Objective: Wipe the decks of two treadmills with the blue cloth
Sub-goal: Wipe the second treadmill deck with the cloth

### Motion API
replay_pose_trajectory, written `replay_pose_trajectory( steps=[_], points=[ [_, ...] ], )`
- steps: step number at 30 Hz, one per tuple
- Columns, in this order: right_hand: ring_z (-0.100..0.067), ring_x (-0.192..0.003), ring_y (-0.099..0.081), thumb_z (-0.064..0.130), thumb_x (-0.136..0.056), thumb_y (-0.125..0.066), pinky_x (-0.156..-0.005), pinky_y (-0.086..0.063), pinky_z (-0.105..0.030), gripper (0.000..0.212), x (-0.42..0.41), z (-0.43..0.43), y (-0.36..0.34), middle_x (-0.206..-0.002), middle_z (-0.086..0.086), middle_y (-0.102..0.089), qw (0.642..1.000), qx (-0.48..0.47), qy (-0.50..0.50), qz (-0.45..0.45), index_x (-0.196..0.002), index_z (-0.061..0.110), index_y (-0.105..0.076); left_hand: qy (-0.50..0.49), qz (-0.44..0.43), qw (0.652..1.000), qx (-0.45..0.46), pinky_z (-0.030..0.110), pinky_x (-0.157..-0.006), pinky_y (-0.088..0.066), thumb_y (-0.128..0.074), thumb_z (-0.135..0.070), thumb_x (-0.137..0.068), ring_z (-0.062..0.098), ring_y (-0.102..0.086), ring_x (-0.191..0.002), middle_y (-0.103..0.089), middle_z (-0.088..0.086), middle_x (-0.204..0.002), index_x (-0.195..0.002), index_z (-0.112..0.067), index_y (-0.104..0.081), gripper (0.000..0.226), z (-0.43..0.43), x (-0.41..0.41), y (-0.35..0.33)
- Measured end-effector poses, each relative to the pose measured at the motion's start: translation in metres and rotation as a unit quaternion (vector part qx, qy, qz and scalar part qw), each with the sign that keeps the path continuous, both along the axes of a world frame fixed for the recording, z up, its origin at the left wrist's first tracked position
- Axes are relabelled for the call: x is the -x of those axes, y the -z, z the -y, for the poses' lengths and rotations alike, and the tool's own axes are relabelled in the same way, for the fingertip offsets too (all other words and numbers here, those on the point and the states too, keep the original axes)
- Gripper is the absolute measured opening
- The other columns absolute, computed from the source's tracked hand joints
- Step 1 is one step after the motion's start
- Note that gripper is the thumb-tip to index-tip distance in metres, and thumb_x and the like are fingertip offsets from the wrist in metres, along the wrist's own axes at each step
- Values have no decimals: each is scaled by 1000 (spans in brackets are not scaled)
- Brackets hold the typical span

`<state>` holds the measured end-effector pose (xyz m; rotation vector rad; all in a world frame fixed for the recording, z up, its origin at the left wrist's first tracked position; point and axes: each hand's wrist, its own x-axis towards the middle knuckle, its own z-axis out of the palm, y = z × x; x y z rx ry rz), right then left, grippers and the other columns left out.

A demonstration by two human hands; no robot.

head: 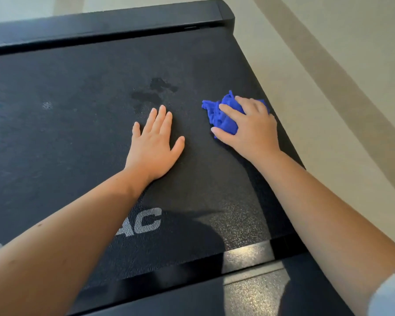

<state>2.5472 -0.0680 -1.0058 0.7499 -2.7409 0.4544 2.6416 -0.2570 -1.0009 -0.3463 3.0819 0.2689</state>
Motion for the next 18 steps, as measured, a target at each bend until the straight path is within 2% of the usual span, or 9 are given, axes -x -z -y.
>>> replay_pose_trajectory(
  steps=[3,7,9,11,14,18],
  points=[
    [-34,-119,-49,61,-74,-49,-82,-46,-52,57,-20,2,0,-126,-8,-57,1000,19,17,-7,-116,24,-65,-7,-4,1000,-11,45,-114,0,-29,-41,-97,16,4,-143,0,2,-156,-148,-12,-11,62,-1,-3,-4],
    [-32,-116,-53,57,-74,-49,-83,-46,-47,53,-91,-14,1,-124,-8,-60,998,29,-47,-23,-111,24,-68,-14,-6,1000,6,45,-112,-7,-30,-32,-97,20,0,-143,-2,6,-156,-147,-8,-13,58,1,-20,-13],
    [-34,-116,-53,56,-75,-50,-84,-46,-49,53,-108,-18,4,-125,-9,-60,998,16,-53,-22,-112,24,-68,15,12,999,49,47,-112,-5,-29,-37,-96,21,2,-143,0,8,-156,-147,-7,-11,61,19,-34,-14],
    [-36,-115,-55,57,-75,-50,-83,-46,-53,52,-106,-14,4,-123,-10,-60,998,3,-54,-25,-111,23,-69,0,27,998,63,47,-113,-2,-27,-40,-96,21,6,-143,2,8,-156,-147,-7,-9,64,45,-47,-14],
    [-36,-115,-54,57,-75,-50,-84,-46,-55,53,-99,-2,3,-125,-9,-60,995,-14,-97,-20,-111,23,-69,-102,26,994,5,47,-113,1,-29,-41,-96,20,9,-142,4,9,-156,-147,-6,-6,66,64,-56,-11],
    [-34,-117,-53,59,-75,-50,-87,-44,-54,54,-85,33,2,-126,-6,-59,985,2,-169,-25,-113,26,-68,-113,14,993,-25,45,-114,2,-28,-43,-95,17,12,-142,7,6,-156,-147,-7,-5,68,64,-55,-4]
  ],
)
